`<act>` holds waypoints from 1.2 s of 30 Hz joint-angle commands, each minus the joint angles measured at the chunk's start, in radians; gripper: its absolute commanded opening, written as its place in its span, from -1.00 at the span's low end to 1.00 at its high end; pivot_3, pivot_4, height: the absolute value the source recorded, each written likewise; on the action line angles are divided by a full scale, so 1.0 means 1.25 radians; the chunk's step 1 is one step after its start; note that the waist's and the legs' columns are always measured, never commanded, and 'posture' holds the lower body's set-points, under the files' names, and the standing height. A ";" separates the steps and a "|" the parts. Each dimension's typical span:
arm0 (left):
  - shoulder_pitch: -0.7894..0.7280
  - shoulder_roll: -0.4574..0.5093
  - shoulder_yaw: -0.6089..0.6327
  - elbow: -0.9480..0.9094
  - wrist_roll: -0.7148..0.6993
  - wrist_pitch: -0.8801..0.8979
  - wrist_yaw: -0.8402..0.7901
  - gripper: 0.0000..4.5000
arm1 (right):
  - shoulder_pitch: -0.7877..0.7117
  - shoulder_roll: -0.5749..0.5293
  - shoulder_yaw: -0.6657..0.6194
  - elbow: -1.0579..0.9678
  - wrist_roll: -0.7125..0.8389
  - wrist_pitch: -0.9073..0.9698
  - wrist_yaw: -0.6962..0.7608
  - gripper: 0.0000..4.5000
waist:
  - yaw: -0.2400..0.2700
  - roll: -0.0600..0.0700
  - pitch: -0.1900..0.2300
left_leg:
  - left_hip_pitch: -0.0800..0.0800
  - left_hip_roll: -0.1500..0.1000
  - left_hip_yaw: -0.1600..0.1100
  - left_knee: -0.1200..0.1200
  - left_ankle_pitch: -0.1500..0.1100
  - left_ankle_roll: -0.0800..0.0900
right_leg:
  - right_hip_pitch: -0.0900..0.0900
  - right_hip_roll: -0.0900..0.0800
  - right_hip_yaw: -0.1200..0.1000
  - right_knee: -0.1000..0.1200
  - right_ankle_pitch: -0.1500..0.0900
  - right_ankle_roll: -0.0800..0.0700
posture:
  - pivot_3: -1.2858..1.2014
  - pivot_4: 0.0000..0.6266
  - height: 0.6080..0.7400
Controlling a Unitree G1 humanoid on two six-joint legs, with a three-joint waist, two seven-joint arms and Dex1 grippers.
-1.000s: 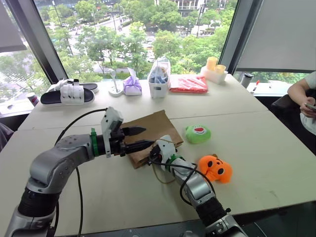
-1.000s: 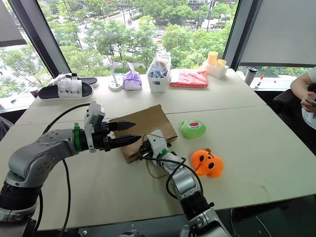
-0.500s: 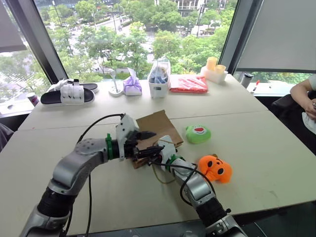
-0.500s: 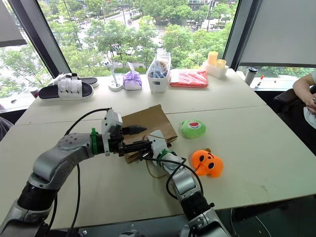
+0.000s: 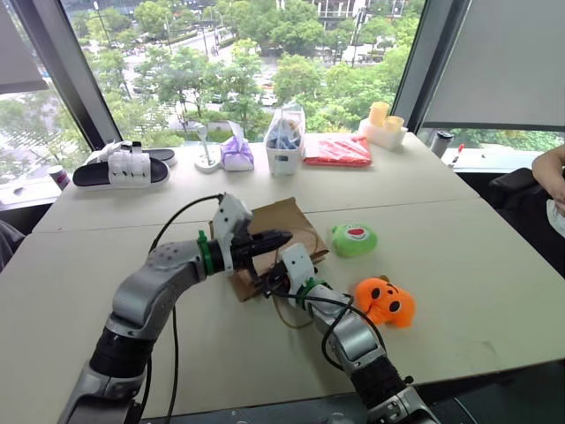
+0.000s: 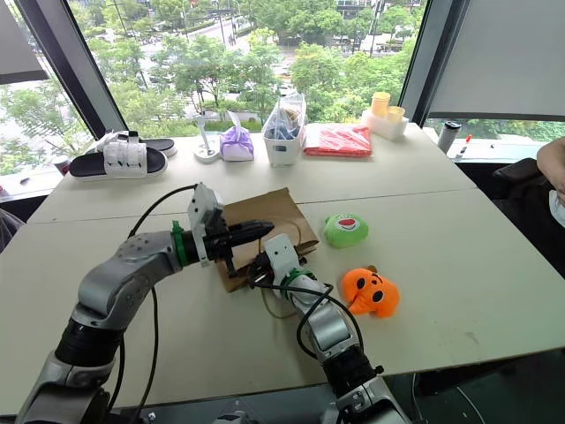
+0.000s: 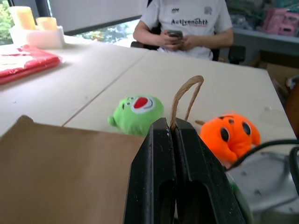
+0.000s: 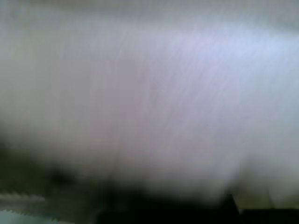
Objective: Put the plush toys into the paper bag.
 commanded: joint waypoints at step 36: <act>-0.047 -0.011 0.144 -0.052 -0.131 -0.008 0.106 -0.98 | 0.015 -0.039 -0.020 -0.118 -0.010 0.047 0.019 -1.00 | 0.003 0.000 0.000 | 0.000 0.000 0.000 0.000 0.000 0.000 | 0.000 0.000 0.000 0.000 0.000 0.000 | 0.03 -0.52 1.00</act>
